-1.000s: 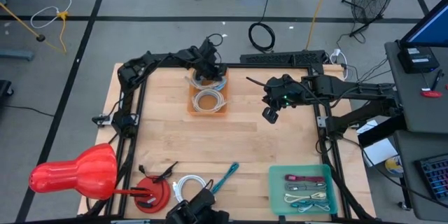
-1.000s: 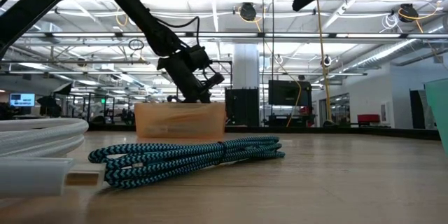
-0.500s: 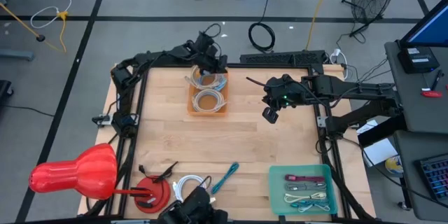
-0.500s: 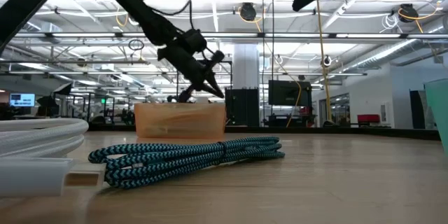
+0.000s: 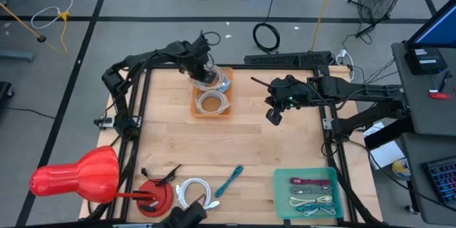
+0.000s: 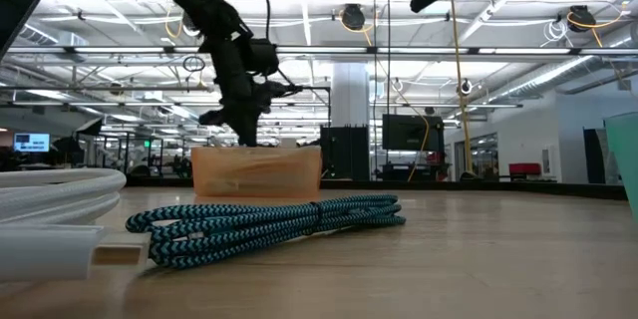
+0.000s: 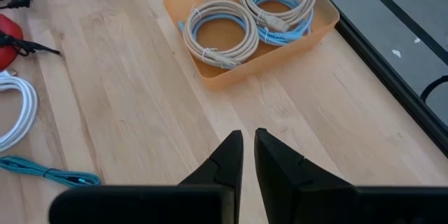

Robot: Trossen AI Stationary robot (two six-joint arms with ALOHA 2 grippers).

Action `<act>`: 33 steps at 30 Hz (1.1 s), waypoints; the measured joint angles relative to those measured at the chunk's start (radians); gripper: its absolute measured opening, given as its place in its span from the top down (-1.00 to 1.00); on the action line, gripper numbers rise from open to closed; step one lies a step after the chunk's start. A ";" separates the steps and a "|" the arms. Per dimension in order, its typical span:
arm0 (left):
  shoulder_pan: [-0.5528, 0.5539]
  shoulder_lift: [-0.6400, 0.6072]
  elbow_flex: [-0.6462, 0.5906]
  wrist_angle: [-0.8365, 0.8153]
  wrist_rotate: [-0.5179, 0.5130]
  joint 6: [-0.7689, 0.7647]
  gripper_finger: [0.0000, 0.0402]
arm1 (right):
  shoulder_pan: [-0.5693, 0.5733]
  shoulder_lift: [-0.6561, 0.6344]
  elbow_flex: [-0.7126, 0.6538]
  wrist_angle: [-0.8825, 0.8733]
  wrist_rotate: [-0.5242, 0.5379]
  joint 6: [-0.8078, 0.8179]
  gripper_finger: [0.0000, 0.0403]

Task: Pick & Place USB Port
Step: Put the brown usb cable into the orange bin

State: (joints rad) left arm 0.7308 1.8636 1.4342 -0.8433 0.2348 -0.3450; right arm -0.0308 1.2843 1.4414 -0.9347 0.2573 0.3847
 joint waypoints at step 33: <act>-0.148 0.027 0.016 0.115 -0.177 0.209 0.06 | 0.000 0.000 0.000 0.037 -0.001 0.025 0.86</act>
State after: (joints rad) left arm 0.5831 1.8904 1.4502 -0.7288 0.0582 -0.1356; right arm -0.0308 1.2844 1.4414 -0.8978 0.2563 0.4102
